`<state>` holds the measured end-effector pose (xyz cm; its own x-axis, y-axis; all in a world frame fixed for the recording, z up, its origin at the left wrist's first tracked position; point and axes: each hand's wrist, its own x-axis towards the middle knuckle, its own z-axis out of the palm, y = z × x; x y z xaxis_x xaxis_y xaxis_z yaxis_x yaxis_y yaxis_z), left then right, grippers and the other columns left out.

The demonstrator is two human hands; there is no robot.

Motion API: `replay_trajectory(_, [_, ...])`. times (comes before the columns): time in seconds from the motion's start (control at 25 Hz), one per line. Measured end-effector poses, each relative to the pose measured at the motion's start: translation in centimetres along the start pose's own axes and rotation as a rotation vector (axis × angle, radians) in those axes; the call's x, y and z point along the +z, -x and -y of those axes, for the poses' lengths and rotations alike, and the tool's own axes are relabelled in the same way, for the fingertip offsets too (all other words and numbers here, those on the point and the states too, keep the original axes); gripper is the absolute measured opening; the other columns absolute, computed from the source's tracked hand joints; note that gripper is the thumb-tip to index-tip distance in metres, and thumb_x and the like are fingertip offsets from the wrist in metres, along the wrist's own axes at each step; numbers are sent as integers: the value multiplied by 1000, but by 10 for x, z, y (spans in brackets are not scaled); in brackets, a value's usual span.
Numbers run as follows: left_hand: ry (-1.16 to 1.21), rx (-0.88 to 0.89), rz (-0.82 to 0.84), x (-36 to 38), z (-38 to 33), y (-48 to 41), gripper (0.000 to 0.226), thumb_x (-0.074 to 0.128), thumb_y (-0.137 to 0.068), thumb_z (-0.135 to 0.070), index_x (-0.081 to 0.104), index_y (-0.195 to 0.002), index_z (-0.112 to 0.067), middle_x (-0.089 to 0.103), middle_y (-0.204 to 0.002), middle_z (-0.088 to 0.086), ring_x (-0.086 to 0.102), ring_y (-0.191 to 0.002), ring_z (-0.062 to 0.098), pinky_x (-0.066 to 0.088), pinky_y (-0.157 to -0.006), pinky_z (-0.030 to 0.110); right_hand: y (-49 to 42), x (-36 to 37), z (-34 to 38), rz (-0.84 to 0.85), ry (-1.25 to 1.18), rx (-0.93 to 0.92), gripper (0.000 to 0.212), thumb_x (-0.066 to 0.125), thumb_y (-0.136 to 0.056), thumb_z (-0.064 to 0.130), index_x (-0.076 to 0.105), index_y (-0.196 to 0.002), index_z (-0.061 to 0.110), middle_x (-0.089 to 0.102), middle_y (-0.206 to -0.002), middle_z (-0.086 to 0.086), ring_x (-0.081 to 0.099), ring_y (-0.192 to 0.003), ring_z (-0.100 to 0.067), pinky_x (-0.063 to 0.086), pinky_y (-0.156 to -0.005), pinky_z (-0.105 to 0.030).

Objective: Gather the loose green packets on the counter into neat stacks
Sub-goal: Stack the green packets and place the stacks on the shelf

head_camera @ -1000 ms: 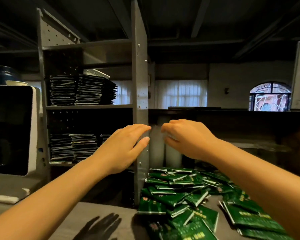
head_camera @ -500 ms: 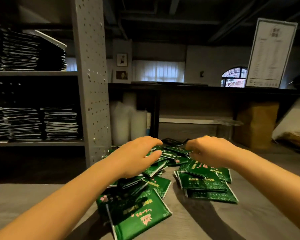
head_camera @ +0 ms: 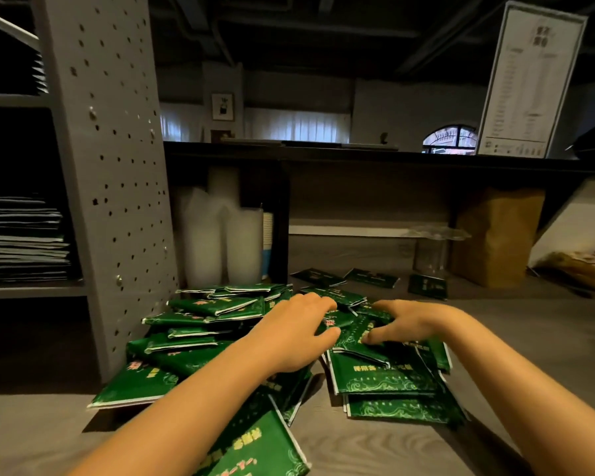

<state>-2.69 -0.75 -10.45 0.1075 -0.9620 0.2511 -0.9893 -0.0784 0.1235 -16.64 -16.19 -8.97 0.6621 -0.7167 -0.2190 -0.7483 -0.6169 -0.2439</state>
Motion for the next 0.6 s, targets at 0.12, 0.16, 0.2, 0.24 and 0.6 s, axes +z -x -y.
replay_trajectory(0.12, [-14,20,-51,3,-1,2,50,38,-98,-41,32,-144,-23,36,-147,-5,33,-133,13,28,-109,31,-9,7,-8,-61,-145,-83,94,70,-72,56,22,-148,27,27,-154,0,32,-138,-20,32,-111,-36])
replay_trajectory(0.16, [-25,29,-67,4,0,6,50,37,-98,-41,30,-144,-24,34,-147,-6,32,-133,12,27,-109,30,-10,11,-10,-116,-187,-133,91,72,-72,52,25,-146,27,30,-152,0,34,-136,-20,34,-110,-36])
replay_trajectory(0.2, [-42,38,-86,4,1,10,50,36,-99,-41,28,-145,-25,33,-148,-7,30,-134,11,25,-109,29,-10,13,-12,-181,-235,-183,86,74,-74,46,28,-145,27,33,-149,0,38,-132,-18,36,-108,-34])
replay_trajectory(0.24, [-63,46,-108,4,1,14,51,34,-99,-42,26,-146,-25,31,-149,-8,29,-134,10,23,-109,27,-8,14,-13,-246,-312,-241,77,73,-78,36,32,-143,27,39,-144,1,43,-126,-16,40,-103,-31])
replay_trajectory(0.6, [354,-53,-289,9,-4,28,64,37,-96,-45,6,-150,-29,31,-150,-9,30,-136,7,27,-108,25,23,15,9,-446,-946,-536,59,67,-84,7,45,-131,33,57,-115,-3,66,-91,-16,57,-79,-33])
